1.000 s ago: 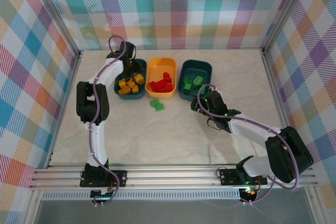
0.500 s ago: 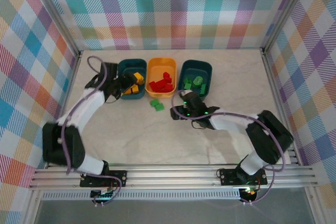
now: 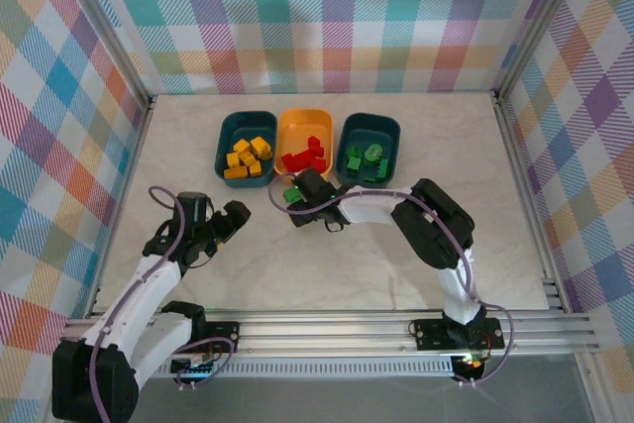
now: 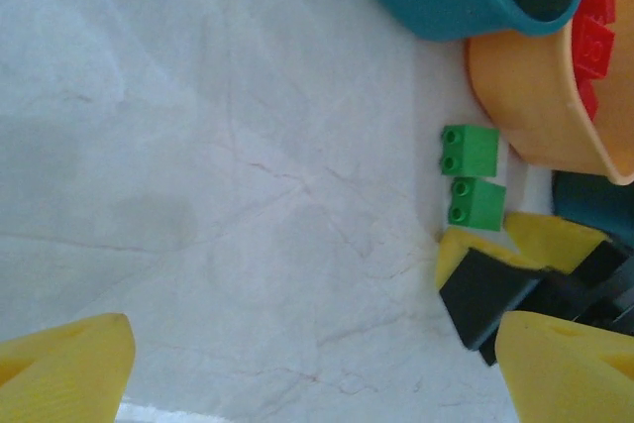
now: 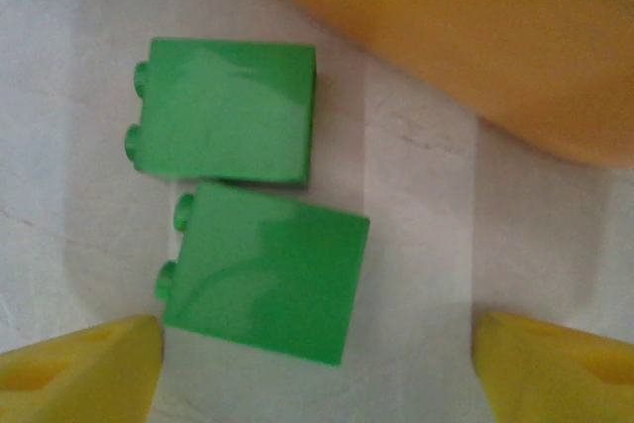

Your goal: Sort the legos into containers by color

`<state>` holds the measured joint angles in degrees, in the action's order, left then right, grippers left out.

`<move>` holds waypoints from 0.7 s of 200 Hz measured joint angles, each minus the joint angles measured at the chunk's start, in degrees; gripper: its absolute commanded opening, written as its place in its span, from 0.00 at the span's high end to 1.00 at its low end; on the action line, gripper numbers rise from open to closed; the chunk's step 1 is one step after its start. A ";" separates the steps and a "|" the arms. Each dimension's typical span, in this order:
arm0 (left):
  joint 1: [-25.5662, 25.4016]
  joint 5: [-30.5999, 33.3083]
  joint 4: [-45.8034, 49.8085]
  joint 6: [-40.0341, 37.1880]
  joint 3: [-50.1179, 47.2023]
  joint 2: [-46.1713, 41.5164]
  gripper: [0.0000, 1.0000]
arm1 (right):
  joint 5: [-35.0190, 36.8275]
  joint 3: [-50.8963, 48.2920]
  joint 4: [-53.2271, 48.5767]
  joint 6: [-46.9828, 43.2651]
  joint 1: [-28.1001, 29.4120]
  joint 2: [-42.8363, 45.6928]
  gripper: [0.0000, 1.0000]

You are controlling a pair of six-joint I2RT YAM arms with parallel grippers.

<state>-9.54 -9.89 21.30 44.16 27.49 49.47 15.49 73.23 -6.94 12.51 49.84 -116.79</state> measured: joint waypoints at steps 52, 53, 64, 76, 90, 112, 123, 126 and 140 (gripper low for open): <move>0.00 0.07 1.03 -1.18 0.00 -0.04 0.05 | 0.61 5.49 -0.31 0.20 0.07 -4.20 0.28; 0.00 0.07 1.01 -1.22 0.00 0.07 0.05 | 0.63 5.53 -0.37 0.20 0.07 -4.22 0.28; 0.00 0.04 1.05 -1.57 0.04 0.79 0.04 | 0.57 6.14 -0.68 0.46 0.04 -4.37 0.35; 0.00 0.07 1.05 -1.88 0.11 1.44 0.04 | 1.09 6.29 -0.50 0.61 0.04 -4.66 0.42; 0.00 0.07 1.14 -2.10 0.15 1.60 0.04 | 1.44 6.23 -0.26 0.70 0.04 -4.66 0.50; 0.00 0.50 1.29 -2.60 0.22 1.44 0.04 | 1.46 5.33 0.81 1.29 0.07 -4.22 0.57; 0.00 0.57 1.46 -2.80 0.22 1.20 0.04 | 1.44 4.02 1.55 1.90 0.04 -3.43 0.60; 0.00 0.57 1.51 -2.84 0.22 1.11 0.04 | 1.44 3.69 1.55 1.84 0.04 -3.13 0.60; 0.00 0.74 1.55 -3.04 0.22 0.87 0.04 | 1.36 1.31 1.66 2.54 0.07 -1.29 0.61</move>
<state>-9.54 -9.15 22.85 41.12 27.70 50.35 16.84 74.54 -5.28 15.05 49.91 -118.08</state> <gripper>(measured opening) 0.959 0.432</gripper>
